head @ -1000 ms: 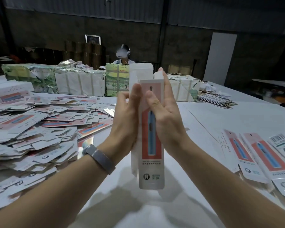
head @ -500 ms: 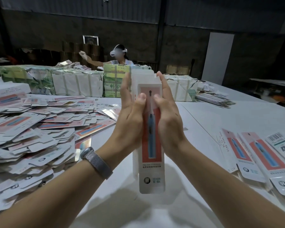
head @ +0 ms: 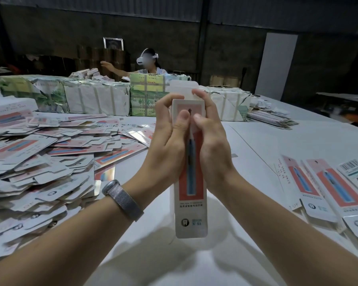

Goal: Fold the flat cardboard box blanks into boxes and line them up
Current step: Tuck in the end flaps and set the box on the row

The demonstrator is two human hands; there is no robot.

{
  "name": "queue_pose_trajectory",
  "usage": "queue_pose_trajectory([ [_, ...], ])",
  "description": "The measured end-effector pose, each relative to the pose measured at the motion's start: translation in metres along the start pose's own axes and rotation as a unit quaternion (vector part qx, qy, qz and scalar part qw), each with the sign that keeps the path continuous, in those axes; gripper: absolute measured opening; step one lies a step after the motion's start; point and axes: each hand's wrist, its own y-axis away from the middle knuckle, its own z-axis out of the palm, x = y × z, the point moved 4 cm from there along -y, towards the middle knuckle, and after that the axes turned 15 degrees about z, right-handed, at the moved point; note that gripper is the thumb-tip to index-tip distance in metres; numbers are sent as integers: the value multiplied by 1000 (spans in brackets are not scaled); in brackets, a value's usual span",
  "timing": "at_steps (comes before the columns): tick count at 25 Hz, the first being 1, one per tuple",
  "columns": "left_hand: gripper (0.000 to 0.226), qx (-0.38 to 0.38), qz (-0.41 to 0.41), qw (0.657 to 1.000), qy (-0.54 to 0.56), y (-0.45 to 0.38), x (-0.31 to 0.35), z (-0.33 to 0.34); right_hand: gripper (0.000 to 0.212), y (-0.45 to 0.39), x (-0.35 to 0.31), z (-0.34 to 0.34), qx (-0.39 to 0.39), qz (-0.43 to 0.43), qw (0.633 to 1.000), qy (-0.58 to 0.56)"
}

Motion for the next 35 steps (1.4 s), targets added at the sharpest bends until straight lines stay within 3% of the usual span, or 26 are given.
queue_pose_trajectory([
  [7,17,-8,-37,999,13,4,-1,7,20,-1,-6,-10,83,27,996,-15],
  [13,18,-8,-63,998,13,2,-3,3,15,-3,-13,-16,47,-9,998,-49],
  [19,18,-35,-86,996,-5,5,-5,1,39,-12,-12,-27,41,39,996,-69],
  [24,35,-33,-81,996,23,6,-3,4,30,-10,-14,-27,25,28,998,-40],
  [31,40,-63,-91,994,-4,4,-4,3,23,-14,-15,-28,16,48,999,-14],
  [35,45,-77,-89,993,-11,3,-4,0,28,-14,-17,-28,-18,59,998,16],
])
